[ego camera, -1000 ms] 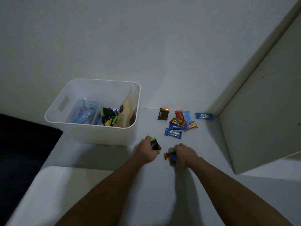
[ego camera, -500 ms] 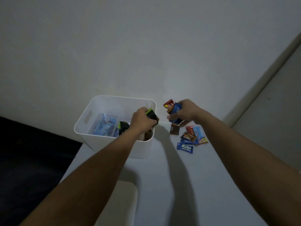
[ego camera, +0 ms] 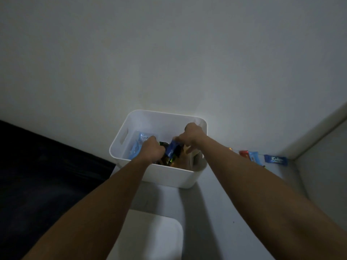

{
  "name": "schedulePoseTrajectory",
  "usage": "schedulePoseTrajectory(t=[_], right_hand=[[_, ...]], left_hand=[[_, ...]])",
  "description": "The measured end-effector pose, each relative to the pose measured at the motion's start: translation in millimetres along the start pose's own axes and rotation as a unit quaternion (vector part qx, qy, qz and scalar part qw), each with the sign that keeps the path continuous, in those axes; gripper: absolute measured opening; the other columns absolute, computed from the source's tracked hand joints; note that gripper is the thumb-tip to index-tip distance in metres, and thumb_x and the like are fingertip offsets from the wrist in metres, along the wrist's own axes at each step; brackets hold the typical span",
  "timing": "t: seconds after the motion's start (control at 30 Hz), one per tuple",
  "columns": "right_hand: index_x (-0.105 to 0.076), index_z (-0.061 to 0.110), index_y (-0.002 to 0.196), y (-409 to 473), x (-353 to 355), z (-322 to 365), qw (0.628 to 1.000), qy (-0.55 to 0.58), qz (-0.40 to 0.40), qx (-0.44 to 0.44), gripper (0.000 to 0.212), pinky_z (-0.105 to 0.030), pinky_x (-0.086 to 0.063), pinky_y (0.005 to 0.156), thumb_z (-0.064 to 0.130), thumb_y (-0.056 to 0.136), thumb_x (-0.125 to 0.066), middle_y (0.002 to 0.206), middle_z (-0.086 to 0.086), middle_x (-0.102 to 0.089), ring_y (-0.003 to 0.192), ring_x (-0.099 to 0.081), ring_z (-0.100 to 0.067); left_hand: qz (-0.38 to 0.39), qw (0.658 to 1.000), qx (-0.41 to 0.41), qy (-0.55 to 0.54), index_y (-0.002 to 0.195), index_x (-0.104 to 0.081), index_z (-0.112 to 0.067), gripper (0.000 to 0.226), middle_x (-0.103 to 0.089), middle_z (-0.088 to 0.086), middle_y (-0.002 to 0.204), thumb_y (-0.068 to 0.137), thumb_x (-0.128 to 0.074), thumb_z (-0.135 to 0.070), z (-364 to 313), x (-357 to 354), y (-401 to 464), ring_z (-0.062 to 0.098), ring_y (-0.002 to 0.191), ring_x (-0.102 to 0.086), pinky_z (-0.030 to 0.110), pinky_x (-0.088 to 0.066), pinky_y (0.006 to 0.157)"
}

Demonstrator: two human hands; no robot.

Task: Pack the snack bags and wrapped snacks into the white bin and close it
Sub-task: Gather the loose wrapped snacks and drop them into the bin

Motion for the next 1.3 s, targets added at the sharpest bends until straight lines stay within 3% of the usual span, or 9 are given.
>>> schedulePoseTrajectory(t=[0.1, 0.23, 0.53, 0.63, 0.87, 0.97, 1.03, 1.17, 1.3], right_hand=[[-0.055, 0.003, 0.096, 4, 4, -7, 1.000, 0.005, -0.005, -0.008, 0.027, -0.046, -0.061, 0.069, 0.011, 0.079, -0.074, 0.087, -0.015, -0.061, 0.081, -0.068, -0.033], [-0.062, 0.001, 0.105, 4, 46, -21, 0.997, 0.038, -0.064, 0.004, 0.024, -0.046, -0.062, 0.069, 0.005, 0.082, -0.068, 0.097, -0.021, -0.067, 0.083, -0.071, -0.035], [-0.065, 0.001, 0.101, -17, 153, -133, 0.992, 0.038, -0.093, -0.076, 0.020, -0.040, -0.061, 0.066, 0.009, 0.084, -0.071, 0.095, -0.019, -0.069, 0.083, -0.071, -0.027], [-0.066, 0.001, 0.102, -21, 178, -178, 0.989, 0.022, -0.096, -0.108, 0.021, -0.040, -0.061, 0.067, 0.010, 0.084, -0.071, 0.097, -0.020, -0.069, 0.087, -0.072, -0.028], [-0.068, -0.002, 0.099, -14, 207, -270, 0.982, -0.020, -0.094, -0.162, 0.022, -0.039, -0.060, 0.061, 0.011, 0.081, -0.072, 0.088, -0.020, -0.069, 0.070, -0.065, -0.022], [-0.068, -0.003, 0.105, -3, 210, -300, 0.980, -0.065, -0.090, -0.167, 0.030, -0.045, -0.061, 0.069, 0.014, 0.081, -0.072, 0.089, -0.019, -0.066, 0.078, -0.064, -0.029], [-0.066, -0.002, 0.110, 6, 210, -315, 0.976, -0.115, -0.089, -0.159, 0.036, -0.042, -0.057, 0.077, 0.017, 0.080, -0.073, 0.104, -0.020, -0.066, 0.090, -0.065, -0.032], [-0.059, 0.005, 0.122, 28, 205, -341, 0.975, -0.147, -0.097, -0.132, 0.052, -0.029, -0.046, 0.085, 0.027, 0.077, -0.075, 0.125, -0.015, -0.060, 0.113, -0.057, -0.029], [-0.050, 0.011, 0.134, 53, 190, -364, 0.978, -0.110, -0.099, -0.145, 0.081, -0.032, -0.044, 0.091, 0.052, 0.070, -0.078, 0.139, -0.013, -0.049, 0.122, -0.051, -0.029]], left_hand=[[0.005, 1.000, 0.001, -0.011, 0.131, -0.047, 0.000, 0.044, -0.053, 0.022, 0.134, 0.088, -0.052, -0.006, 3, 1, 1, 0.036, 0.123, -0.050, 0.034, -0.039, 0.101], [-0.016, 0.999, -0.042, -0.023, 0.124, -0.055, -0.002, 0.042, -0.062, 0.020, 0.123, 0.082, -0.057, -0.010, -24, 0, -1, 0.034, 0.116, -0.056, 0.033, -0.043, 0.096], [0.046, 0.975, -0.205, -0.073, 0.111, -0.062, -0.008, 0.033, -0.068, 0.002, 0.085, 0.080, -0.068, -0.018, -157, -79, -39, 0.021, 0.081, -0.064, 0.022, -0.047, 0.077], [0.119, 0.971, -0.207, -0.030, 0.114, -0.061, -0.012, 0.041, -0.070, 0.009, 0.099, 0.076, -0.070, -0.026, -175, -132, -45, 0.029, 0.085, -0.068, 0.035, -0.057, 0.078], [0.239, 0.943, -0.206, 0.108, 0.126, -0.054, -0.009, 0.063, -0.061, 0.010, 0.120, 0.070, -0.078, -0.027, -162, -246, -48, 0.026, 0.105, -0.061, 0.031, -0.049, 0.083], [0.227, 0.926, -0.247, 0.173, 0.131, -0.047, -0.019, 0.076, -0.053, 0.009, 0.125, 0.065, -0.080, -0.035, -151, -282, -45, 0.029, 0.115, -0.055, 0.044, -0.049, 0.095], [0.224, 0.908, -0.274, 0.222, 0.138, -0.039, -0.023, 0.091, -0.046, 0.010, 0.133, 0.061, -0.082, -0.043, -146, -306, -43, 0.032, 0.124, -0.047, 0.048, -0.045, 0.100], [0.217, 0.867, -0.316, 0.319, 0.151, -0.008, -0.024, 0.119, -0.007, 0.014, 0.159, 0.062, -0.078, -0.060, -136, -347, -36, 0.038, 0.145, -0.013, 0.053, -0.024, 0.114], [0.182, 0.852, -0.357, 0.338, 0.154, -0.006, -0.024, 0.115, 0.002, 0.015, 0.161, 0.068, -0.072, -0.064, -127, -370, -34, 0.038, 0.146, -0.006, 0.056, -0.021, 0.114]])
Point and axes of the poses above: each hand's wrist, its own y-axis towards the middle knuckle, its own x-axis out of the back of the hand, z = x × y, the point moved 8 cm from there along y, towards the middle knuckle
